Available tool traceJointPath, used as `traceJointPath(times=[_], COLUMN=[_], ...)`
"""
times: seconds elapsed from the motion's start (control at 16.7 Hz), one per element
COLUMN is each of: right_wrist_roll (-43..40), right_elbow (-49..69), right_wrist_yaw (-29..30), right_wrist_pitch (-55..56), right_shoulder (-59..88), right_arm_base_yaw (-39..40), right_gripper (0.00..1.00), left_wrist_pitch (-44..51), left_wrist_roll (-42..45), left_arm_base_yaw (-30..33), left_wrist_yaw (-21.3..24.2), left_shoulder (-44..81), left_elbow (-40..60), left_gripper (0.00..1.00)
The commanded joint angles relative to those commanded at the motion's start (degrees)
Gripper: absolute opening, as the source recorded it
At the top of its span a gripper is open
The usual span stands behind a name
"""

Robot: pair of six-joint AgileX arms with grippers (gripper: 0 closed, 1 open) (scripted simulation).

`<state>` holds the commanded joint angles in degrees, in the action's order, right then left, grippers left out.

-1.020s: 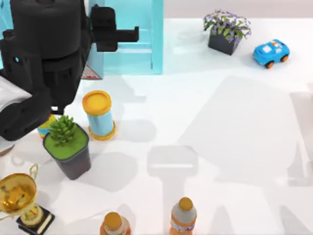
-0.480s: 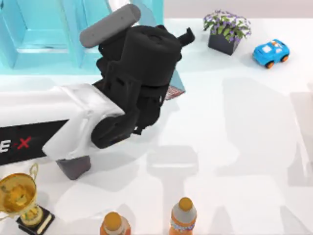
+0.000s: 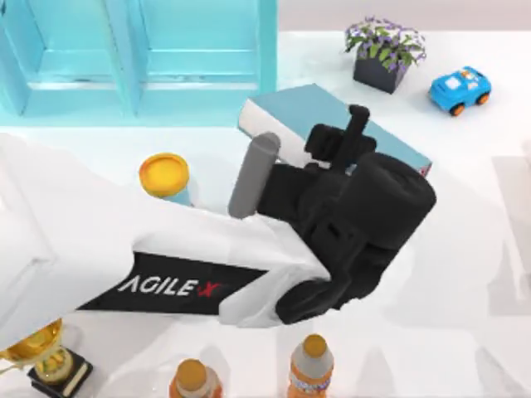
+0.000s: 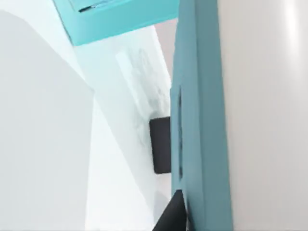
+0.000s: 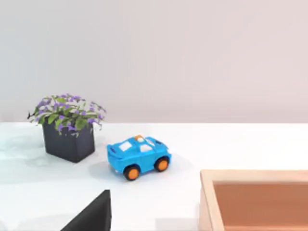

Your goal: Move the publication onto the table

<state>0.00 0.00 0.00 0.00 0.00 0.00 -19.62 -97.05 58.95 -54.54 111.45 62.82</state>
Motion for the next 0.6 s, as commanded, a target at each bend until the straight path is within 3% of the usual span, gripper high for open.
traceJointPath(times=[0.3, 0.6], right_wrist_roll=[0.0, 0.0], right_elbow=[0.0, 0.0], right_wrist_yaw=[0.0, 0.0], right_wrist_pitch=[0.0, 0.0], right_shoulder=[0.0, 0.0], right_arm_base_yaw=[0.0, 0.0], right_gripper=[1.00, 1.00], left_wrist_pitch=[-2.4, -3.0], left_wrist_roll=[-16.6, -19.3], left_arm_base_yaw=[4.1, 4.8], left_wrist_yaw=[-4.3, -5.1], left_shoulder=[5.3, 5.8], left_elbow=[1.4, 1.6], left_gripper=[0.00, 0.00])
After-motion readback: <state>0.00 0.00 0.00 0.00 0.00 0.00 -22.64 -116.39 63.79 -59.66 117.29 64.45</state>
